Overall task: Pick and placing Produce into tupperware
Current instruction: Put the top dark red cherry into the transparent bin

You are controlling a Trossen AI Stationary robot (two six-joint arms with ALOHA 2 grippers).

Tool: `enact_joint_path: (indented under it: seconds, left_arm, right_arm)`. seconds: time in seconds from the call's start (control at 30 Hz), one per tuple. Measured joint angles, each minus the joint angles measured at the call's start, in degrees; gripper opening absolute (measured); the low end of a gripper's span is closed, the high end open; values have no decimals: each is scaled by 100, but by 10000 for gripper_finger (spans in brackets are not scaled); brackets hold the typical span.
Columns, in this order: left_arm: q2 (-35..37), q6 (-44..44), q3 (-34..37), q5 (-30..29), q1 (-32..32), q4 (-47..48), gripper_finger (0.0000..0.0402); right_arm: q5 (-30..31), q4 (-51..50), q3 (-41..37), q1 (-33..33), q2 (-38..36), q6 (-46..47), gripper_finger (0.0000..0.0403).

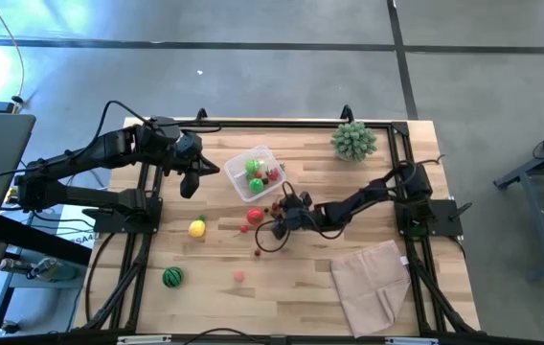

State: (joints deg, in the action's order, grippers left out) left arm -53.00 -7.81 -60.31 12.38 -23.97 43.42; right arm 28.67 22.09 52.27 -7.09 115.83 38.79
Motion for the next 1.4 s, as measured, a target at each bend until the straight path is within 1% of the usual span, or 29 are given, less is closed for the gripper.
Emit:
enact_joint_path:
  seconds: [0.3,0.47,0.9,1.4]
  left_arm:
    - [0,0,0,0,0,0,1]
    - [1,0,0,0,-1,0,1]
    - [0,0,0,0,-1,0,1]
    - [1,0,0,0,-1,0,1]
  right_arm:
    - [-40,-38,-4,222,0,127,196]
    - [-169,-48,-7,289,-4,117,192]
    - [-210,-48,-15,301,-2,83,139]
    - [-141,47,-24,225,13,-20,104]
